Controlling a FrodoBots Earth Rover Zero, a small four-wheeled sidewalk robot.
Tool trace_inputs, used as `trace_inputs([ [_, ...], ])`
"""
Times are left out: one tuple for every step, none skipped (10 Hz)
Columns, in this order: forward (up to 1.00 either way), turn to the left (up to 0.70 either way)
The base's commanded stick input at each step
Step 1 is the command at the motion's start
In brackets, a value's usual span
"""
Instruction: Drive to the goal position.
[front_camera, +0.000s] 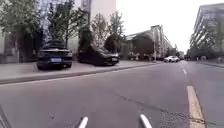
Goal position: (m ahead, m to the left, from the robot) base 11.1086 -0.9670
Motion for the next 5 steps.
trace_inputs([
  [0.70, -0.14],
  [0.70, -0.14],
  [0.70, -0.14],
  [0.70, -0.14],
  [0.70, -0.14],
])
